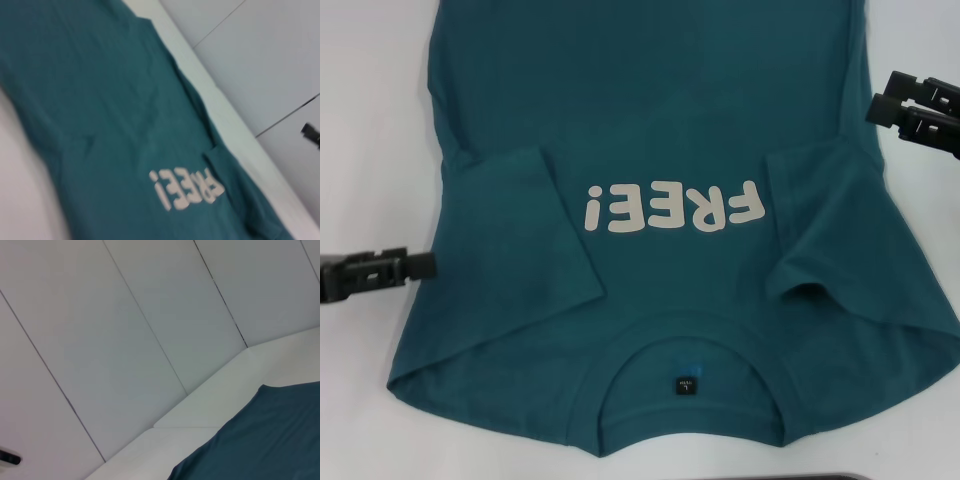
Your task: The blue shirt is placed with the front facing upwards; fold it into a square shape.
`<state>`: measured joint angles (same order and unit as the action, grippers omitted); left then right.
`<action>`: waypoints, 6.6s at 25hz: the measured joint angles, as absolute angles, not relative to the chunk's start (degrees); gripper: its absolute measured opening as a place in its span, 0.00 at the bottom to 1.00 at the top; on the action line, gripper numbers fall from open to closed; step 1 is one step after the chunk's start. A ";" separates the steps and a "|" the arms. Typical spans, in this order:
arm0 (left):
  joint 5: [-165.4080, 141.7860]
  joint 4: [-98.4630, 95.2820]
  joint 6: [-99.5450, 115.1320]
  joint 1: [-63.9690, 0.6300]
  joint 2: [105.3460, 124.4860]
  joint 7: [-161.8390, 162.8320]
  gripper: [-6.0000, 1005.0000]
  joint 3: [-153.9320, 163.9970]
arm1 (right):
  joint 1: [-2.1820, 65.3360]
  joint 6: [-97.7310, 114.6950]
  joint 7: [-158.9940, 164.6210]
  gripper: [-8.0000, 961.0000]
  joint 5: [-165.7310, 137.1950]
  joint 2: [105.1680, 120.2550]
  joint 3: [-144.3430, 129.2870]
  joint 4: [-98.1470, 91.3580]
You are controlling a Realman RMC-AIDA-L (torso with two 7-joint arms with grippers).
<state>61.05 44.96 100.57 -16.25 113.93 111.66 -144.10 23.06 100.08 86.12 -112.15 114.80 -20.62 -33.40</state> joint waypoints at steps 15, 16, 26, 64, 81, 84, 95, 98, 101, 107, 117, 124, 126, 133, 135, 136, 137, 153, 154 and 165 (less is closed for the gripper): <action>52.58 51.64 103.57 -14.71 114.22 119.31 0.88 -144.23 | 23.26 100.09 86.55 0.93 -111.96 114.78 -20.31 -33.40; 52.19 51.62 103.62 -14.73 114.23 119.57 0.88 -144.23 | 23.26 100.08 86.56 0.93 -111.97 114.76 -20.30 -33.40; 48.86 49.90 102.74 -15.54 114.86 119.71 0.83 -144.16 | 23.39 100.02 86.82 0.93 -111.88 114.58 -20.45 -33.40; 45.78 48.53 102.48 -16.08 114.64 120.83 0.83 -143.77 | 23.20 100.11 86.92 0.93 -111.98 114.43 -20.20 -33.40; 45.64 47.19 102.34 -17.02 114.52 120.55 0.83 -143.72 | 22.86 100.29 87.01 0.93 -112.15 114.43 -20.27 -33.37; 45.62 47.19 102.20 -16.82 114.36 120.49 0.83 -144.06 | 22.85 100.25 87.01 0.93 -112.15 114.43 -20.39 -33.37; 45.61 47.18 100.99 -17.25 113.92 120.50 0.83 -143.86 | 23.00 100.24 87.55 0.93 -112.15 114.43 -20.46 -33.33; 45.32 47.18 100.80 -17.55 113.90 120.62 0.83 -143.78 | 22.99 100.16 87.60 0.93 -112.15 114.43 -20.42 -33.35; 44.45 47.19 100.80 -17.94 113.93 120.78 0.83 -143.91 | 23.09 100.05 87.61 0.93 -112.15 114.42 -20.40 -33.38; 43.81 47.08 100.80 -18.24 114.03 120.93 0.83 -143.79 | 23.22 100.02 87.62 0.93 -112.15 114.36 -20.30 -33.40; 42.60 46.31 101.44 -18.60 114.12 121.05 0.83 -143.70 | 23.38 99.57 87.62 0.93 -112.15 114.34 -20.31 -33.40; 41.74 46.22 102.81 -18.75 114.27 120.97 0.82 -143.60 | 23.40 99.57 87.62 0.93 -112.12 114.34 -20.31 -33.40; 41.52 46.22 103.19 -19.00 114.37 120.85 0.82 -143.61 | 23.44 99.57 87.63 0.93 -112.07 114.34 -20.33 -33.40; 41.39 46.23 104.04 -19.60 114.75 120.79 0.82 -143.62 | 23.47 99.57 87.62 0.93 -112.06 114.25 -20.25 -33.40; 41.39 46.23 104.43 -19.95 114.87 120.71 0.82 -143.61 | 23.47 99.58 87.63 0.93 -112.06 114.24 -20.23 -33.40; 41.41 46.23 104.89 -20.32 114.93 120.57 0.82 -143.61 | 23.47 99.58 87.62 0.93 -112.07 114.25 -20.22 -33.40; 41.41 46.23 104.89 -20.32 114.93 120.57 0.82 -143.61 | 23.47 99.58 87.62 0.93 -112.07 114.25 -20.22 -33.40; 38.37 46.23 103.72 -21.03 114.81 121.28 0.82 -143.69 | 23.63 99.40 87.75 0.93 -112.09 114.25 -20.21 -33.40; 38.35 46.23 103.75 -21.07 114.85 121.28 0.82 -143.64 | 23.66 99.39 87.76 0.93 -112.10 114.25 -20.21 -33.40; 38.22 46.14 104.27 -22.15 115.11 121.29 0.82 -143.52 | 23.73 99.36 87.80 0.93 -112.13 114.25 -20.21 -33.40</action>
<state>38.22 46.14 104.27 -22.15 115.11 121.29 -143.52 23.73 99.36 87.80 -112.13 114.25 -20.21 -33.40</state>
